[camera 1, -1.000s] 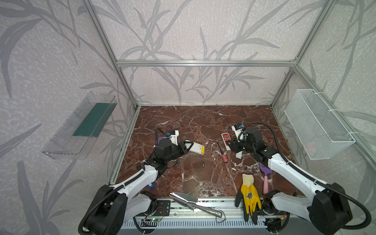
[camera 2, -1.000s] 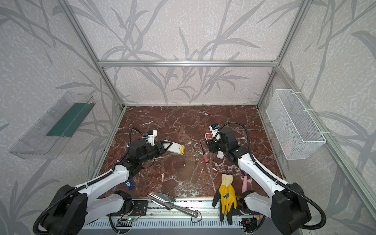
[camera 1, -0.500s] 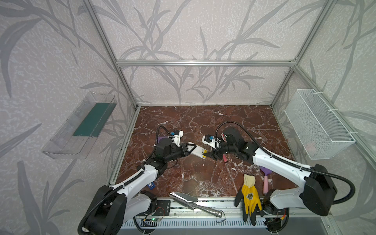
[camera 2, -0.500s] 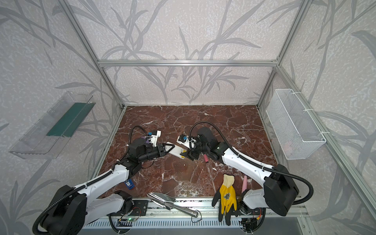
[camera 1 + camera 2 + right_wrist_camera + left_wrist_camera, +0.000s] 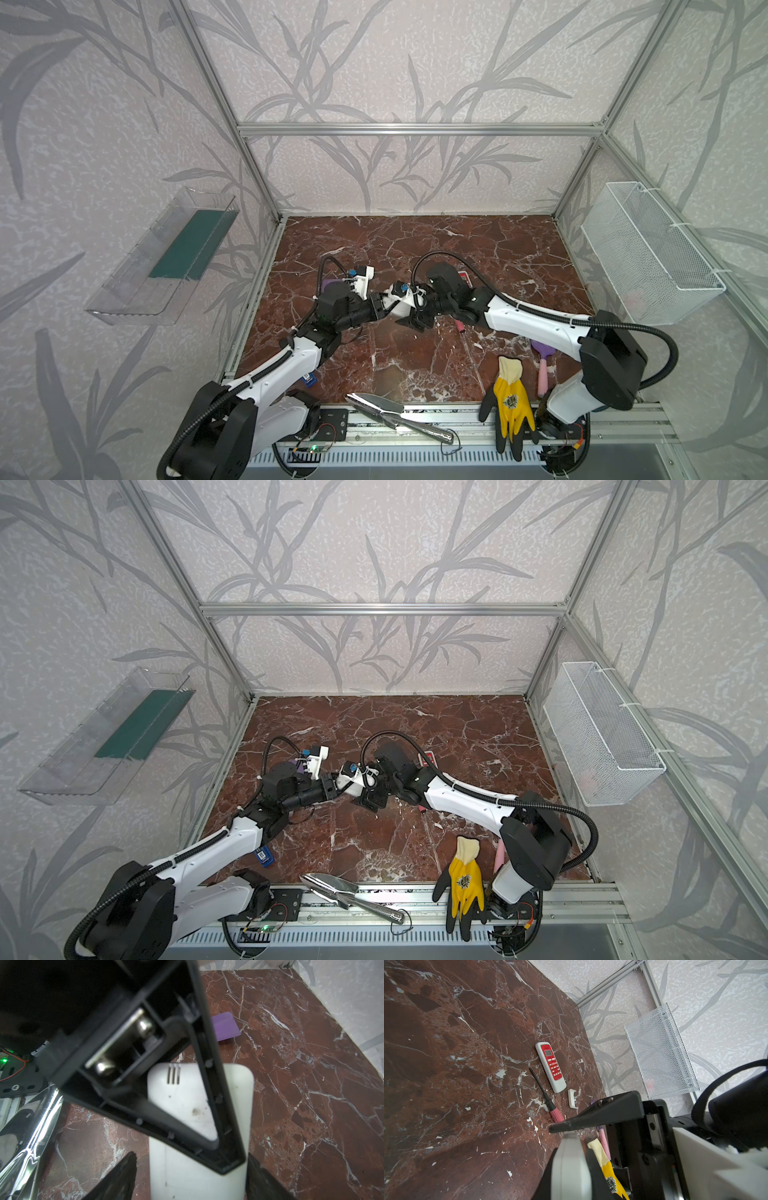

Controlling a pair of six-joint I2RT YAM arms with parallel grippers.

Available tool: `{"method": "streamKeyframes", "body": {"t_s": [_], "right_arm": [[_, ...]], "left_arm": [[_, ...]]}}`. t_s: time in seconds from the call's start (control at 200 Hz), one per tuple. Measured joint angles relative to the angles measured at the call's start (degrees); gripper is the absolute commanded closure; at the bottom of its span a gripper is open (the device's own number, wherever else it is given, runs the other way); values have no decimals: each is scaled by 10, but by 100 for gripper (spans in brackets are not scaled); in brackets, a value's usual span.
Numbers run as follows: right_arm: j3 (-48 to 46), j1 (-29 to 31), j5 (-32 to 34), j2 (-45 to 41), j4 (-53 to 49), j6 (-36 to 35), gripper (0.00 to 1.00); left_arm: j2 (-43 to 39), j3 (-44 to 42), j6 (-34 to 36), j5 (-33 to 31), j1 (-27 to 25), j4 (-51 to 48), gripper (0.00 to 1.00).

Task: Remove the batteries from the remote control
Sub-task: 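Reach the right gripper to the white remote in the left gripper and grasp it, then lower the white remote with the right gripper while the left gripper releases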

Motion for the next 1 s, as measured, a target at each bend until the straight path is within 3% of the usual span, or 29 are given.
{"method": "streamKeyframes", "body": {"t_s": [0.18, 0.31, 0.415, 0.485, 0.585, 0.65, 0.715, 0.765, 1.0], "right_arm": [[0, 4, 30, 3, 27, 14, 35], [0, 5, 39, 3, 39, 16, 53], [0, 6, 40, 3, 40, 13, 58], [0, 6, 42, 3, 40, 13, 60], [0, 7, 47, 3, 42, 11, 61], [0, 6, 56, 3, 41, 9, 62], [0, 1, 62, 5, 40, 6, 62], [0, -3, 64, 9, 38, 3, 62], [1, -31, 63, 47, 17, -13, 61]], "left_arm": [[-5, 0, 0, -9, 0, -4, 100], [-11, 1, 0, -20, 0, -5, 100], [-12, 1, -1, -23, 2, -9, 100], [-12, 1, -2, -26, 2, -9, 85], [-12, 2, -2, -33, 2, -13, 50], [-14, 3, -2, -43, 2, -23, 21], [-18, 6, -2, -54, 3, -40, 5], [-21, 9, -2, -63, 4, -55, 1], [-59, 45, 18, -134, 24, -174, 0]]}}
